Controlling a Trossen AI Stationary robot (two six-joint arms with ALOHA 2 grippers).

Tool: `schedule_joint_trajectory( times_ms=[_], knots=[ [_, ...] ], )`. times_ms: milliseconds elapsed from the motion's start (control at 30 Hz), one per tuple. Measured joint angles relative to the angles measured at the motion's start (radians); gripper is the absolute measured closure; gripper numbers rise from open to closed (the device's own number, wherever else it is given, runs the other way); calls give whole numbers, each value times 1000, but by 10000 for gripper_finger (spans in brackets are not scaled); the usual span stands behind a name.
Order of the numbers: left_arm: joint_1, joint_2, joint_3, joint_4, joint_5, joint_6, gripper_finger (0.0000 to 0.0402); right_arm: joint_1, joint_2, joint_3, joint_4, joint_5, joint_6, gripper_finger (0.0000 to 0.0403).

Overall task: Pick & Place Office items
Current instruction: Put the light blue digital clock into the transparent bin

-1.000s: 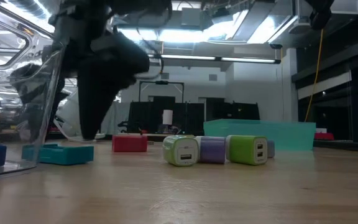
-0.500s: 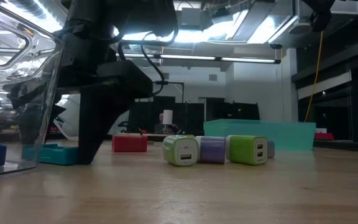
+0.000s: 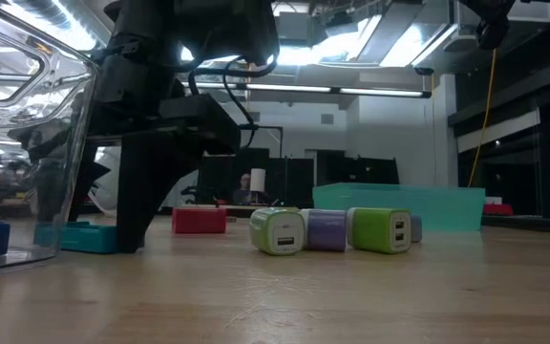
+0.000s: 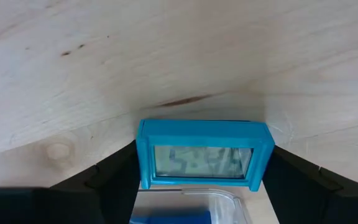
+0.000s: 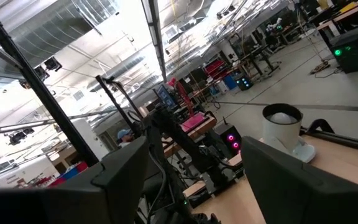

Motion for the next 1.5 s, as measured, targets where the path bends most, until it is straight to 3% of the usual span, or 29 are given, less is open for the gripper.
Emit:
schedule_joint_trajectory(
  times_ms=[200, 367, 533, 633, 833, 1100, 1300, 1500],
  knots=[
    [3, -49, 0, 11, -45, 6, 122, 0, 0, 0, 0, 3, 0, 142],
    [8, -199, 2, 34, -284, -17, 122, 0, 0, 0, 0, 22, -8, 142],
    [5, -373, 2, 27, -475, -17, 122, 0, 0, 0, 1, 27, -15, 142],
    [-7, -470, 3, 51, -544, 59, 122, 0, 0, 0, 5, 29, -13, 142],
    [-88, -591, 4, 142, -378, 233, 122, 0, 0, 0, 6, 29, -11, 142],
    [-279, -541, 4, 135, -171, 87, 122, -1, 0, 0, 12, 51, -11, 142],
    [-398, -444, 4, 136, -181, -30, 122, -2, 0, 0, 11, 55, -14, 142],
    [-443, -354, 4, 146, -210, -122, 122, -2, 0, 0, 11, 55, -14, 142]
  ],
)
